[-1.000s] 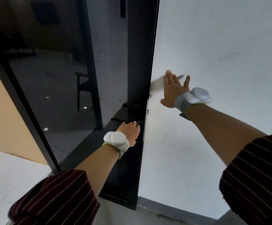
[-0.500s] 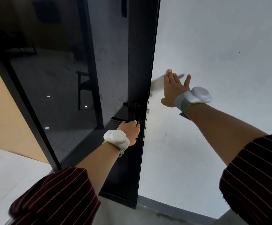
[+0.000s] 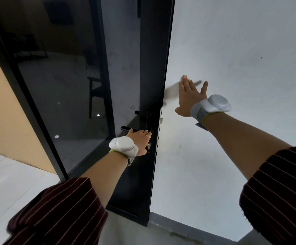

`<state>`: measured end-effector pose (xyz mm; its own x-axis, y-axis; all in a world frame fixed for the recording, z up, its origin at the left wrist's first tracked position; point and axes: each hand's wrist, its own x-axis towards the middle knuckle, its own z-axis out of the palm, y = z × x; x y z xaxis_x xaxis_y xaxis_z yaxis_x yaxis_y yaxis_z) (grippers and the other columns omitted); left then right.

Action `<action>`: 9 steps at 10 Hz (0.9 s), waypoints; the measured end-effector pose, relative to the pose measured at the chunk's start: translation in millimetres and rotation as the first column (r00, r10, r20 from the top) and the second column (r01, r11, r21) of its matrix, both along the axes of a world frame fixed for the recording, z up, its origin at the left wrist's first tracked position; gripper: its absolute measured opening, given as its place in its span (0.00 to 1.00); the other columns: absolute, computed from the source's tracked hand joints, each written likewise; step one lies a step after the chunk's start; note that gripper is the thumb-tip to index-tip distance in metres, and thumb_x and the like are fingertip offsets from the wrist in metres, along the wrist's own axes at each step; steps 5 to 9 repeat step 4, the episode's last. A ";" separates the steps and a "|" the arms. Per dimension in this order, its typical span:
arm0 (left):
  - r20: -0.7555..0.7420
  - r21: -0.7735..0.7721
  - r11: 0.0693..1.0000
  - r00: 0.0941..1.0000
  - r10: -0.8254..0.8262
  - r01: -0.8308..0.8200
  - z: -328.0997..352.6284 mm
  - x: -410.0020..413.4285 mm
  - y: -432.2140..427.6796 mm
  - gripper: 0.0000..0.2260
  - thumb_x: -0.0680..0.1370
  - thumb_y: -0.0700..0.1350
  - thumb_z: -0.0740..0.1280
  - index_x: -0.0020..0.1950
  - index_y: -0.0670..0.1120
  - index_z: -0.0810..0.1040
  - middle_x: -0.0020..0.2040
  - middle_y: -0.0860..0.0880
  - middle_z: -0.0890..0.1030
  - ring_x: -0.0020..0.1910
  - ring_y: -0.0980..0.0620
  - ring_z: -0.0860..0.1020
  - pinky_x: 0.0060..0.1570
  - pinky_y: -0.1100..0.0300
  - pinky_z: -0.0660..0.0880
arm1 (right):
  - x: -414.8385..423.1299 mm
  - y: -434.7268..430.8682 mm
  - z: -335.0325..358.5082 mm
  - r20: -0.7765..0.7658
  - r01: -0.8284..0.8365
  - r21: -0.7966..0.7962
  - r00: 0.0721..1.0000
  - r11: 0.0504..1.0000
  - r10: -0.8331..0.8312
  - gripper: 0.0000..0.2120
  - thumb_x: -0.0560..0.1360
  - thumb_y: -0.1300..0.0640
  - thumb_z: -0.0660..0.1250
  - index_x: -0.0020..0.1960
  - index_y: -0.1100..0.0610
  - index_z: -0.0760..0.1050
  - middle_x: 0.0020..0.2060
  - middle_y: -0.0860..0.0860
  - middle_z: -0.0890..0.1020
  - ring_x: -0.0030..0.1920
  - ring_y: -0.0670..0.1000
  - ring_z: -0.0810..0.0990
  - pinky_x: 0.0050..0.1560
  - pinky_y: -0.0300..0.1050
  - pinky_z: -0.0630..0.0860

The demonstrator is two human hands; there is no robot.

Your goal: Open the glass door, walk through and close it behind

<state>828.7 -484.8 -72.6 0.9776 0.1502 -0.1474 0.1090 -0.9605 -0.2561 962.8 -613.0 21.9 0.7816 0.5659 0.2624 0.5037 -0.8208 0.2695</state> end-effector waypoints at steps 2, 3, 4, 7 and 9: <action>0.068 -0.020 0.999 0.997 0.026 -0.025 14.4 -1.7 -1.9 0.28 0.79 0.46 0.60 0.77 0.42 0.54 0.73 0.46 0.68 0.72 0.47 0.65 0.72 0.44 0.61 | -3.3 -3.9 4.1 -0.021 -0.030 -0.024 0.999 0.999 0.030 0.41 0.76 0.51 0.61 0.79 0.60 0.42 0.79 0.55 0.40 0.79 0.54 0.44 0.71 0.72 0.41; 0.152 -0.012 1.000 0.988 0.012 -0.010 24.0 -4.7 -2.8 0.26 0.79 0.46 0.60 0.75 0.42 0.59 0.69 0.46 0.72 0.68 0.45 0.70 0.69 0.46 0.65 | -6.9 -5.8 4.9 -0.012 -0.045 -0.007 0.999 0.999 0.045 0.38 0.76 0.51 0.61 0.79 0.58 0.45 0.79 0.56 0.40 0.79 0.54 0.45 0.72 0.71 0.41; 0.197 -0.034 0.999 0.980 0.021 -0.015 27.1 -6.7 0.1 0.23 0.79 0.45 0.60 0.73 0.42 0.63 0.66 0.45 0.75 0.65 0.44 0.73 0.68 0.47 0.67 | -7.8 -6.0 4.0 -0.025 -0.080 0.032 0.996 0.996 0.081 0.36 0.75 0.52 0.62 0.78 0.58 0.49 0.79 0.55 0.43 0.79 0.54 0.47 0.72 0.72 0.42; 0.197 -0.034 0.999 0.980 0.021 -0.015 27.1 -6.7 0.1 0.23 0.79 0.45 0.60 0.73 0.42 0.63 0.66 0.45 0.75 0.65 0.44 0.73 0.68 0.47 0.67 | -7.8 -6.0 4.0 -0.025 -0.080 0.032 0.996 0.996 0.081 0.36 0.75 0.52 0.62 0.78 0.58 0.49 0.79 0.55 0.43 0.79 0.54 0.47 0.72 0.72 0.42; 0.197 -0.034 0.999 0.980 0.021 -0.015 27.1 -6.7 0.1 0.23 0.79 0.45 0.60 0.73 0.42 0.63 0.66 0.45 0.75 0.65 0.44 0.73 0.68 0.47 0.67 | -7.8 -6.0 4.0 -0.025 -0.080 0.032 0.996 0.996 0.081 0.36 0.75 0.52 0.62 0.78 0.58 0.49 0.79 0.55 0.43 0.79 0.54 0.47 0.72 0.72 0.42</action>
